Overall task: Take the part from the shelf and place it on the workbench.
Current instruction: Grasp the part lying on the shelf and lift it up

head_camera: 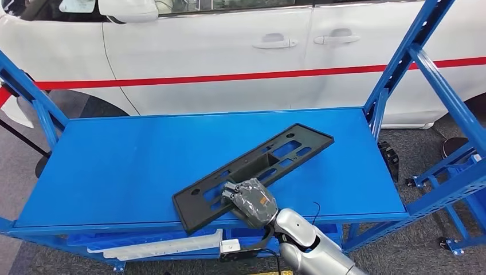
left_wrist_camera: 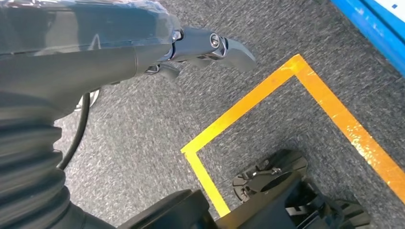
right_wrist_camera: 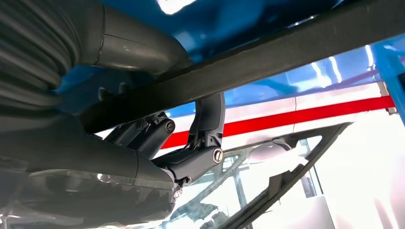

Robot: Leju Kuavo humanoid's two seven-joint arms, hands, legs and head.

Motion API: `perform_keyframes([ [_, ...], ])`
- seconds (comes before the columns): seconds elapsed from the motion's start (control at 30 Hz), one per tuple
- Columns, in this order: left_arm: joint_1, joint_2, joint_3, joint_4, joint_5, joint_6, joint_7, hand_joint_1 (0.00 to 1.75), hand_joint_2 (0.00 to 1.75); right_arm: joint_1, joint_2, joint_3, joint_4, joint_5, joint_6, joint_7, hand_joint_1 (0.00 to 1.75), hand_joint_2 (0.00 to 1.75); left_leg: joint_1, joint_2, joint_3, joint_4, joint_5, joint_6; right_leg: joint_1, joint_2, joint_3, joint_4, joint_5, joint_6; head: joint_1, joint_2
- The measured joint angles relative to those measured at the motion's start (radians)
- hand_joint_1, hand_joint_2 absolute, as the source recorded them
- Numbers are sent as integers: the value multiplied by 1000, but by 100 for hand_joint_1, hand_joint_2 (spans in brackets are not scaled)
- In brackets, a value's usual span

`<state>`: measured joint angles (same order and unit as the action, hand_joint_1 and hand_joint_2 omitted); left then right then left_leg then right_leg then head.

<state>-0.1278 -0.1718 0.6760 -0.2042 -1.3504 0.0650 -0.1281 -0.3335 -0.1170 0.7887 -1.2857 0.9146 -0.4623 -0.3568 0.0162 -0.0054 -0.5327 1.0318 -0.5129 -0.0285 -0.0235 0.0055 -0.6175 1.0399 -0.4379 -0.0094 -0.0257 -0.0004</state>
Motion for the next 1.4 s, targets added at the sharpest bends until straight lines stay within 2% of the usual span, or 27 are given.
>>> perform_keyframes([
  [0.1, -1, 2, 0, 0, -4, 0, 1, 0, 175, 23, -4, -15, -30, 20, 0, 5, 175, 175, 2, 2, -63, 160, -108, -8, 3, -4, -17, -2, 13, -17, 0, 0],
  [0.17, -1, 3, 0, 0, -6, -1, 3, 0, 175, 39, -8, -23, -43, 27, -1, 9, 175, 175, 2, 2, -92, 252, -145, -6, 10, -6, -32, -1, 23, -20, 0, 0],
  [0.2, -1, 3, 0, 0, -7, -1, 4, 0, 175, 48, -11, -28, -50, 29, -1, 9, 175, 175, 1, 2, -81, 246, -134, -1, 13, -7, -39, -1, 29, -21, 0, 0],
  [0.23, -1, 3, 0, 0, -7, -2, 6, 0, 175, 55, -13, -31, -57, 31, -2, 10, 175, 175, -2, 2, -50, 200, -107, 6, 17, -6, -45, -1, 36, -21, 0, 0],
  [0.3, -5, 5, 0, 0, -7, -2, 9, 0, 175, 65, -18, -38, -74, 35, -3, 10, 175, 175, -10, 3, 39, 52, -55, 25, 21, -6, -54, -2, 50, -18, 0, 0],
  [0.33, -7, 6, 0, 0, -7, -1, 9, 0, 175, 69, -19, -40, -82, 37, -3, 11, 175, 175, -15, 5, 67, -1, -39, 30, 20, -6, -56, -3, 57, -15, 0, 0],
  [0.37, -9, 7, 0, 0, -6, -1, 10, 0, 175, 72, -21, -42, -88, 40, -2, 12, 175, 175, -20, 7, 81, -31, -32, 34, 19, -7, -57, -5, 65, -9, 0, 0],
  [0.47, -9, 8, 0, 0, -4, 0, 10, 0, 175, 77, -23, -48, -102, 52, 6, 14, 175, 175, -24, 10, 68, -48, -4, 45, 13, -9, -60, -18, 86, 11, 0, 0],
  [0.5, -9, 8, 1, 0, -4, 0, 10, 0, 175, 77, -24, -51, -105, 55, 9, 15, 175, 175, -22, 12, 61, -55, 11, 51, 13, -8, -65, -12, 73, 17, 0, 0],
  [0.53, -10, 8, 1, 0, -4, 0, 10, 0, 175, 77, -25, -54, -107, 57, 12, 15, 175, 175, -19, 13, 51, -62, 27, 57, 13, -7, -75, 11, 39, 22, 0, 0],
  [0.6, -11, 7, 2, 0, -2, 1, 10, 0, 175, 77, -27, -59, -108, 59, 16, 16, 175, 175, -17, 14, 24, -65, 54, 64, 11, -6, -107, 122, -66, 30, 0, 0],
  [0.63, -10, 7, 2, 0, -2, 1, 10, 0, 175, 78, -28, -60, -108, 60, 18, 16, 175, 175, -17, 15, 8, -63, 65, 64, 10, -6, -122, 191, -106, 34, 0, 0],
  [0.67, -9, 6, 3, 0, -1, 1, 10, 0, 175, 78, -29, -61, -108, 60, 19, 16, 175, 175, -17, 15, -9, -60, 75, 63, 9, -6, -129, 245, -122, 38, 0, 0],
  [0.7, -8, 6, 4, 0, -1, 1, 10, 0, 175, 78, -29, -62, -108, 60, 20, 16, 175, 175, -17, 15, -25, -56, 84, 61, 9, -6, -121, 271, -115, 41, 0, 0],
  [0.73, -8, 6, 5, 0, 0, 1, 10, 0, 175, 78, -30, -63, -108, 60, 21, 16, 175, 175, -16, 16, -42, -49, 92, 59, 7, -6, -95, 260, -92, 42, 0, 0],
  [0.8, -8, 6, 6, 0, 0, 1, 9, 0, 175, 77, -31, -64, -108, 61, 21, 16, 175, 175, -15, 15, -72, -31, 102, 52, 4, -6, 4, 141, -58, 42, 0, 0],
  [0.87, -9, 6, 6, 0, -1, 1, 9, 0, 175, 77, -31, -65, -110, 62, 21, 16, 175, 175, -18, 14, -92, -12, 109, 43, 7, -4, 85, 20, -70, 33, 0, 0],
  [0.9, -10, 6, 6, 0, -2, 1, 8, 0, 175, 77, -31, -65, -111, 63, 21, 16, 175, 175, -19, 13, -98, -7, 114, 37, 9, -2, 99, -7, -81, 26, 0, 0],
  [0.97, -9, 6, 6, 0, -4, 0, 7, 0, 175, 79, -32, -65, -112, 65, 21, 16, 175, 175, -18, 12, -104, -4, 125, 25, 11, -2, 91, -13, -72, 7, 0, 0],
  [1.03, -7, 6, 6, 0, -6, 0, 6, 0, 175, 80, -32, -65, -112, 67, 21, 16, 175, 175, -14, 10, -122, 22, 92, 13, 9, -5, 74, -16, -52, -10, 0, 0],
  [1.13, -6, 6, 6, 0, -9, -1, 5, 0, 175, 83, -32, -65, -114, 68, 20, 16, 175, 175, -8, 10, -171, 182, -45, -2, 8, -8, 35, -17, -19, -21, 0, 0],
  [1.17, -6, 6, 6, 0, -10, -2, 5, 0, 175, 85, -32, -65, -114, 69, 20, 17, 175, 175, -6, 10, -178, 236, -70, -5, 9, -8, 20, -16, -8, -21, 0, 0],
  [1.2, -6, 6, 6, 0, -12, -2, 5, 0, 175, 88, -33, -65, -114, 69, 20, 17, 175, 175, -5, 10, -172, 266, -71, -6, 10, -9, 6, -16, 3, -19, -1, 0],
  [1.23, -6, 6, 6, 0, -14, -2, 5, 0, 175, 90, -34, -66, -114, 70, 19, 17, 175, 175, -5, 10, -152, 264, -52, -6, 10, -9, -8, -15, 13, -18, -1, 0],
  [1.3, -9, 6, 6, 0, -16, -3, 5, 0, 175, 95, -35, -68, -116, 70, 15, 17, 175, 175, -5, 9, -62, 164, -3, 0, 10, -9, -31, -14, 33, -12, -1, 0],
  [1.37, -15, 6, 6, 0, -20, -4, 5, 0, 175, 98, -37, -75, -121, 70, 9, 17, 175, 175, -10, 8, 38, 22, -3, 12, 11, -9, -44, -14, 53, -2, -1, 0],
  [1.4, -18, 7, 6, 0, -23, -6, 6, 0, 175, 99, -38, -78, -124, 70, 5, 18, 175, 175, -14, 7, 64, -21, -12, 19, 11, -9, -46, -16, 62, 4, 0, 0],
])
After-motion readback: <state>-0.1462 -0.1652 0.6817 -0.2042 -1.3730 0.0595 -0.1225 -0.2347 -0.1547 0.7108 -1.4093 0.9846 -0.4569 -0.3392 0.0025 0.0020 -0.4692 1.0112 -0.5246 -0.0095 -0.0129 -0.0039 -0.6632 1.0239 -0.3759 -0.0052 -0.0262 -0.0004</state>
